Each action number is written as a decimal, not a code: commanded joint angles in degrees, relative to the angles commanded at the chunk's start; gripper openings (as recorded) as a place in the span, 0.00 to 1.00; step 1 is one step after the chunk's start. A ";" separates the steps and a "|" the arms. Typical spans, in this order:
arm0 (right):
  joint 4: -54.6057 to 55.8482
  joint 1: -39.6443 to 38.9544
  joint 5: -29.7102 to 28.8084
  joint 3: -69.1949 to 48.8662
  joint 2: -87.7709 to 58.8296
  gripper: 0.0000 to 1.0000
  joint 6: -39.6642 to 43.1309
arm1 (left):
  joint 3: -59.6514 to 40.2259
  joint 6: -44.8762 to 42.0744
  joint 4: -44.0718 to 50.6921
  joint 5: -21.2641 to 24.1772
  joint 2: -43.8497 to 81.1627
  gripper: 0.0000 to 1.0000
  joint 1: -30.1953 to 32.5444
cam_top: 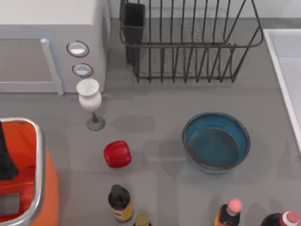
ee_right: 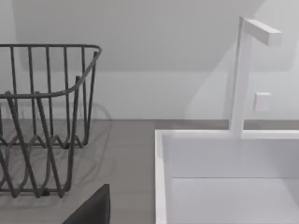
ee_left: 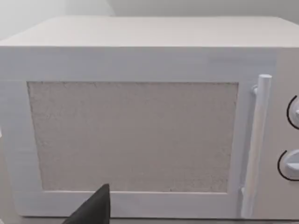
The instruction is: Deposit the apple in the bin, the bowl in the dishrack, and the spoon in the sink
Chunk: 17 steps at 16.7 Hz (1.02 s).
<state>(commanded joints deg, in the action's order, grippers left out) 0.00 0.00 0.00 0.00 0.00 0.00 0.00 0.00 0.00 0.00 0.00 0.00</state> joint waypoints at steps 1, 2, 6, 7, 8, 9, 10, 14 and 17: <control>0.00 0.00 0.00 0.00 0.00 1.00 0.00 | 0.00 0.00 0.00 0.00 0.00 1.00 0.00; 0.00 0.00 0.00 0.00 0.00 1.00 0.00 | 0.00 0.00 0.00 0.00 0.00 1.00 0.00; 0.00 0.00 0.00 0.00 0.00 1.00 0.00 | -4.71 -1.14 3.06 0.69 5.89 1.00 2.77; 0.00 0.00 0.00 0.00 0.00 1.00 0.00 | -6.90 -1.72 4.62 0.96 8.83 1.00 4.08; 0.00 0.00 0.00 0.00 0.00 1.00 0.00 | -9.38 -2.44 6.50 1.24 12.28 1.00 5.60; 0.00 0.00 0.00 0.00 0.00 1.00 0.00 | -12.12 -3.29 8.68 1.52 16.18 1.00 7.30; 0.00 0.00 0.00 0.00 0.00 1.00 0.00 | -15.12 -4.26 11.13 1.79 20.51 1.00 9.12; 0.00 0.00 0.00 0.00 0.00 1.00 0.00 | -29.19 -9.37 23.13 2.50 41.26 1.00 17.12; 0.00 0.00 0.00 0.00 0.00 1.00 0.00 | -41.41 -14.45 33.54 2.76 58.47 1.00 23.38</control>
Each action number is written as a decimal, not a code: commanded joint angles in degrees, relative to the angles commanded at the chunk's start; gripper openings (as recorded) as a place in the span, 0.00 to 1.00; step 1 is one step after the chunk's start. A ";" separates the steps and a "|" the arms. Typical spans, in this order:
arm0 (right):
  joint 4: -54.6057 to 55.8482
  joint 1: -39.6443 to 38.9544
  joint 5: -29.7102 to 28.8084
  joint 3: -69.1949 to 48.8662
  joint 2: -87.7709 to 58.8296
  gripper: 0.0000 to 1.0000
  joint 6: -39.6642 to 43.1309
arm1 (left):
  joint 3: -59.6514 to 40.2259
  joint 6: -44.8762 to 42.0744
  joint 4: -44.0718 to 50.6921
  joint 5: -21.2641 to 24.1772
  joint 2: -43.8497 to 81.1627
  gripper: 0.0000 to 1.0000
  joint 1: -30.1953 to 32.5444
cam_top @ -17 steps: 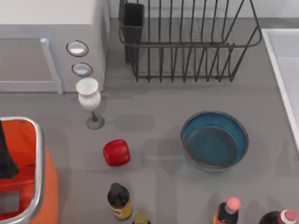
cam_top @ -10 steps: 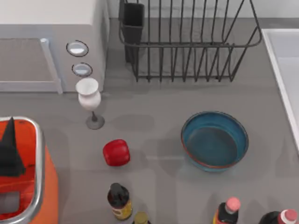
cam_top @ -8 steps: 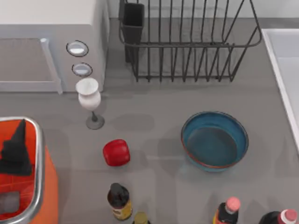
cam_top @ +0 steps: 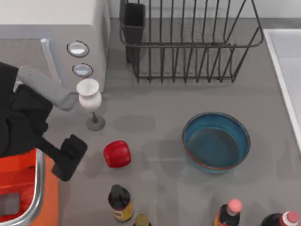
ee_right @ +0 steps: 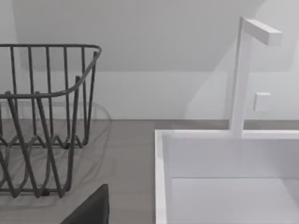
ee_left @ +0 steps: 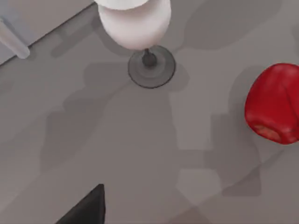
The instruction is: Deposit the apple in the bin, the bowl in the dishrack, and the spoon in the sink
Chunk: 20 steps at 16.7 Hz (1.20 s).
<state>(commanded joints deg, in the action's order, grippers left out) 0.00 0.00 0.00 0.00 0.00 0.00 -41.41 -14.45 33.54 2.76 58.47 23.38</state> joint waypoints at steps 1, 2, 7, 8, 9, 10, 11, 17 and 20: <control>0.00 0.00 0.00 0.00 0.00 1.00 0.00 | -4.27 -1.85 3.52 0.07 5.62 1.00 1.97; 0.00 0.00 0.00 0.00 0.00 1.00 0.00 | -8.54 -3.73 6.95 0.12 11.12 1.00 3.79; 0.00 0.00 0.00 0.00 0.00 1.00 0.00 | -28.51 -12.95 21.77 0.36 36.38 1.00 10.00; 0.00 0.00 0.00 0.00 0.00 1.00 0.00 | -32.02 -14.57 24.05 0.40 40.67 1.00 10.61; 0.00 0.00 0.00 0.00 0.00 1.00 0.00 | -35.27 -16.07 26.07 0.45 44.59 1.00 11.02; 0.00 0.00 0.00 0.00 0.00 1.00 0.00 | -38.23 -17.44 27.82 0.47 48.06 1.00 11.24; 0.00 0.00 0.00 0.00 0.00 1.00 0.00 | -40.84 -18.68 29.33 0.46 51.04 1.00 11.27; 0.00 0.00 0.00 0.00 0.00 1.00 0.00 | -46.92 -21.54 32.65 0.12 57.44 1.00 10.09; 0.00 0.00 0.00 0.00 0.00 1.00 0.00 | -46.78 -21.47 32.52 0.12 57.29 1.00 10.25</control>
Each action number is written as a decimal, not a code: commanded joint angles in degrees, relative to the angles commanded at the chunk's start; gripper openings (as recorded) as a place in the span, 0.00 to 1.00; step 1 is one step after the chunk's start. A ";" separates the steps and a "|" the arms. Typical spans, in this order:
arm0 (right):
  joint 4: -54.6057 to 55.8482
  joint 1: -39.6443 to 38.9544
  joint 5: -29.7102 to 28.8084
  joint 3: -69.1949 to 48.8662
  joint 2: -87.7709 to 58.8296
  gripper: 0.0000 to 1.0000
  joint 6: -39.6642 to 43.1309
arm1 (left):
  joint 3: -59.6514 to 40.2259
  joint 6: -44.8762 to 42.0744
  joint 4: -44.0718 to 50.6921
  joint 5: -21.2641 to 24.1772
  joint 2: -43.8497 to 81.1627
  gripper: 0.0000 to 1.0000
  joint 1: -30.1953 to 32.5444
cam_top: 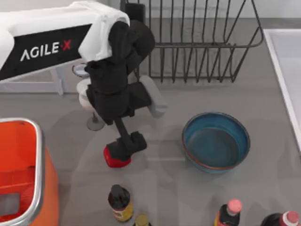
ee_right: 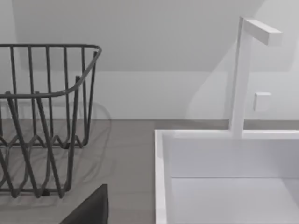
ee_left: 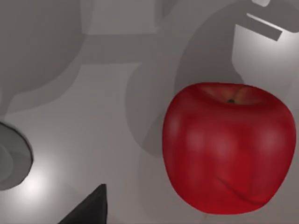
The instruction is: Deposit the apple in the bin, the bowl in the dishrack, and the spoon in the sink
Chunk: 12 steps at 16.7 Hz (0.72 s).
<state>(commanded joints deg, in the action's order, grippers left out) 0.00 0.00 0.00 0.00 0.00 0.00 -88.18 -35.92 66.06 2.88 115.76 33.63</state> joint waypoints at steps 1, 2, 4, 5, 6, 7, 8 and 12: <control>0.00 0.00 0.00 0.00 0.00 1.00 0.00 | 0.07 0.14 -0.11 0.02 0.01 1.00 0.17; 0.00 0.00 0.00 0.00 0.00 1.00 0.00 | 0.40 0.66 -0.65 0.10 0.16 1.00 0.78; 0.00 0.00 0.00 0.00 0.00 1.00 0.00 | 1.75 1.95 -3.10 0.25 1.25 1.00 2.15; 0.00 0.00 0.00 0.00 0.00 1.00 0.00 | 2.68 2.40 -4.84 0.30 2.08 1.00 2.57; 0.00 0.00 0.00 0.00 0.00 1.00 0.00 | 3.73 2.62 -6.74 0.33 2.94 1.00 2.75; 0.00 0.00 0.00 0.00 0.00 1.00 0.00 | 4.87 2.57 -8.64 0.33 3.70 1.00 2.69; 0.00 0.00 0.00 0.00 0.00 1.00 0.00 | 6.06 2.27 -10.40 0.30 4.29 1.00 2.39; 0.00 0.00 0.00 0.00 0.00 1.00 0.00 | 9.74 0.36 -14.37 0.06 4.74 1.00 0.33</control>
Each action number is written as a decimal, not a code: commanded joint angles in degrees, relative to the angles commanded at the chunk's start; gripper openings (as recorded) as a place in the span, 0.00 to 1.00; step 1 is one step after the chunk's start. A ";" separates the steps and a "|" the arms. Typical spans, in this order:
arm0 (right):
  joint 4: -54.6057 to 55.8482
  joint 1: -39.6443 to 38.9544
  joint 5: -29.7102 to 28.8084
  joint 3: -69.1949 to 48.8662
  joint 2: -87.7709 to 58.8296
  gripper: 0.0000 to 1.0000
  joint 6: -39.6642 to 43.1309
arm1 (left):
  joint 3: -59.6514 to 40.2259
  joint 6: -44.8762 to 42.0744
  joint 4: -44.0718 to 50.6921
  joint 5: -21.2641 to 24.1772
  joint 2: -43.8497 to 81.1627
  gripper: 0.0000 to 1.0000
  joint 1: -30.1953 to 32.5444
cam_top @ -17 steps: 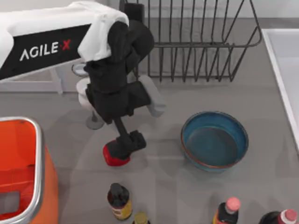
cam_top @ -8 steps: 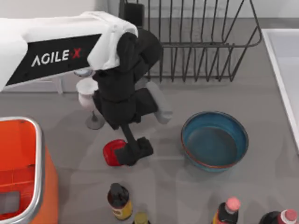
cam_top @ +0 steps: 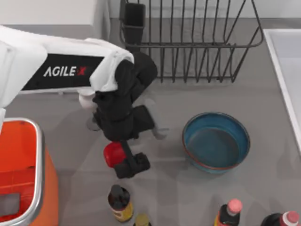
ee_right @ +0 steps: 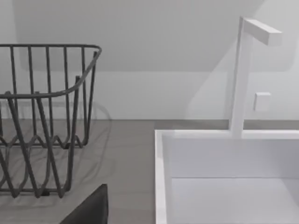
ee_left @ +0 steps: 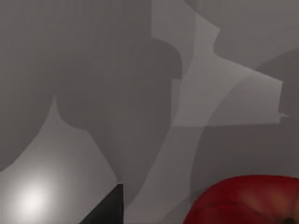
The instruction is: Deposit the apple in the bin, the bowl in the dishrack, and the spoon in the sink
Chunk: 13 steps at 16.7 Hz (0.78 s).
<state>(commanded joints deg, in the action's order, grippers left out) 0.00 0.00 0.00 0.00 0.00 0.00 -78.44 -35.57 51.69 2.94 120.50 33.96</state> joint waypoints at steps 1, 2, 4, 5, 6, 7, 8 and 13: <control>0.00 0.00 0.00 0.00 0.00 1.00 0.00 | 0.10 -0.07 -0.07 -0.01 -0.03 1.00 -0.08; 0.00 0.00 0.00 0.00 0.00 1.00 0.00 | 0.10 -0.07 -0.07 -0.01 -0.03 1.00 -0.08; 0.00 0.00 0.00 0.00 0.00 1.00 0.00 | 0.10 -0.07 -0.07 -0.01 -0.03 1.00 -0.08; 0.00 0.00 0.00 0.00 0.00 1.00 0.00 | 0.10 -0.07 -0.07 -0.01 -0.03 0.92 -0.08; 0.00 0.00 0.00 0.00 0.00 1.00 0.00 | 0.10 -0.07 -0.07 -0.01 -0.03 0.85 -0.08; 0.00 0.00 0.00 0.00 0.00 1.00 0.00 | 0.10 -0.07 -0.07 -0.01 -0.03 0.77 -0.08; 0.00 0.00 0.00 0.00 0.00 1.00 0.00 | 0.10 -0.07 -0.07 -0.01 -0.03 0.70 -0.08; 0.00 0.00 0.00 0.00 0.00 1.00 0.00 | 0.10 -0.07 -0.07 -0.01 -0.03 0.32 -0.08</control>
<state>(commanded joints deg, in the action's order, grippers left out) 0.00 0.00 0.00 0.00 0.00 0.00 -78.34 -35.64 51.62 2.93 120.48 33.88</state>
